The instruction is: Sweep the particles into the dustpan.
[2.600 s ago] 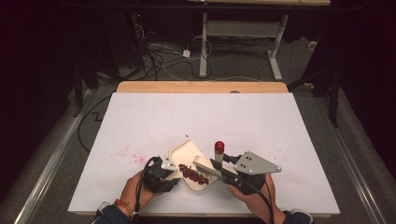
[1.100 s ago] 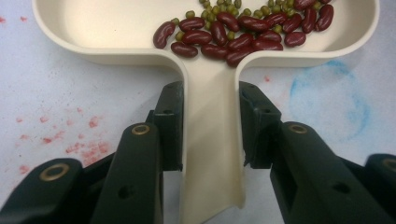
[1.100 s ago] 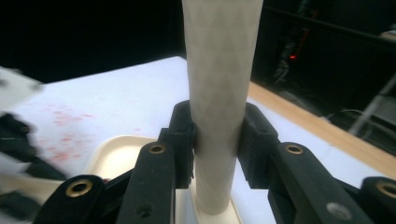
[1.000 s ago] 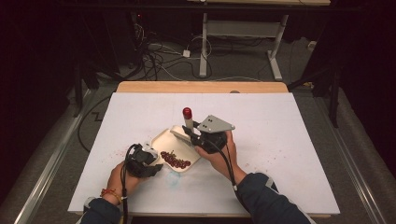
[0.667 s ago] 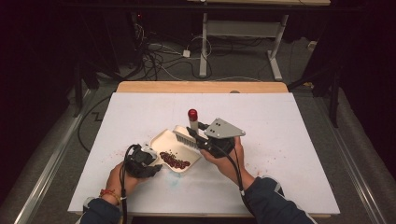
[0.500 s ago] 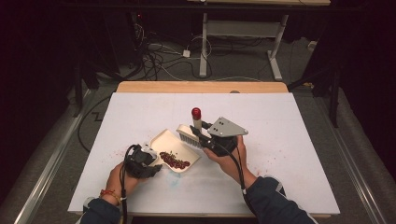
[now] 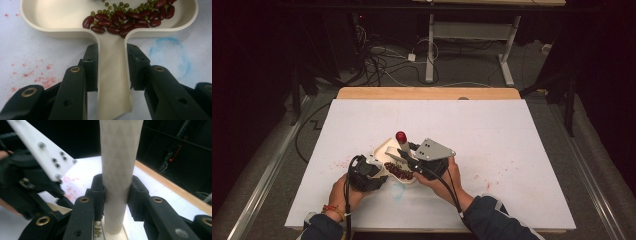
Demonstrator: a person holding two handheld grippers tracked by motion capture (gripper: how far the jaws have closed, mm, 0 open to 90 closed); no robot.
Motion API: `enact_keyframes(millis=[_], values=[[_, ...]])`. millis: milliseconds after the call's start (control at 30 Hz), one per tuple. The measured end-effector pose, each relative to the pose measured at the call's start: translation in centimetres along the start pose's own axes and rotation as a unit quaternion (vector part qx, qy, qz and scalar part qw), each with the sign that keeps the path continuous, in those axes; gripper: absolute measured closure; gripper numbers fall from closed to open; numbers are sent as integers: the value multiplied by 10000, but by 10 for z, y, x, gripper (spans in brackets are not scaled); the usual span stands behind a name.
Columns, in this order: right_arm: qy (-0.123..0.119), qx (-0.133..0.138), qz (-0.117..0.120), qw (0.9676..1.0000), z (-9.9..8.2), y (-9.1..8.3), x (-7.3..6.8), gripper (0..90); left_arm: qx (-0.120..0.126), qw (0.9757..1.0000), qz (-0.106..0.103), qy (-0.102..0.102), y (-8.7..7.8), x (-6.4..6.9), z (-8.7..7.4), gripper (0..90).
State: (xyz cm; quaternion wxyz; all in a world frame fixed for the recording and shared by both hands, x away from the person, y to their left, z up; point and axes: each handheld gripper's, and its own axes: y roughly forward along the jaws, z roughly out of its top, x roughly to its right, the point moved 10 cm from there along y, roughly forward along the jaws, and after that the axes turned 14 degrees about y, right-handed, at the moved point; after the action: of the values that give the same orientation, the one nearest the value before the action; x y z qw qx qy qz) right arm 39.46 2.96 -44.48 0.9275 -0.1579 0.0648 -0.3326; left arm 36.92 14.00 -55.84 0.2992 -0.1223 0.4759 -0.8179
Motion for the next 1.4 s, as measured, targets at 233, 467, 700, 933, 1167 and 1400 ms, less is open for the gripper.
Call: enact_keyframes(millis=[233, 467, 700, 933, 1167, 1400], values=[[216, -73, 103, 9997, 0, -5, -8, 707, -30, 10000, 5, 56, 2, -1, -1, 638], [322, 79, 42, 9994, 12, -19, 4, 707, -22, 10000, -15, 76, 2, -2, -2, 638], [435, 138, 5, 9990, 22, -39, 25, 707, -1, 10000, -17, 85, 2, -2, -2, 637], [335, 111, -55, 9994, 25, -65, 48, 707, -2, 10000, -29, 84, 2, -4, -4, 637], [311, 83, -224, 9992, 24, -97, 72, 707, -1, 10000, 15, 98, 0, -3, -4, 637], [353, 36, -470, 9983, 13, -123, 94, 706, -7, 9999, 23, 105, 0, -3, -5, 637]])
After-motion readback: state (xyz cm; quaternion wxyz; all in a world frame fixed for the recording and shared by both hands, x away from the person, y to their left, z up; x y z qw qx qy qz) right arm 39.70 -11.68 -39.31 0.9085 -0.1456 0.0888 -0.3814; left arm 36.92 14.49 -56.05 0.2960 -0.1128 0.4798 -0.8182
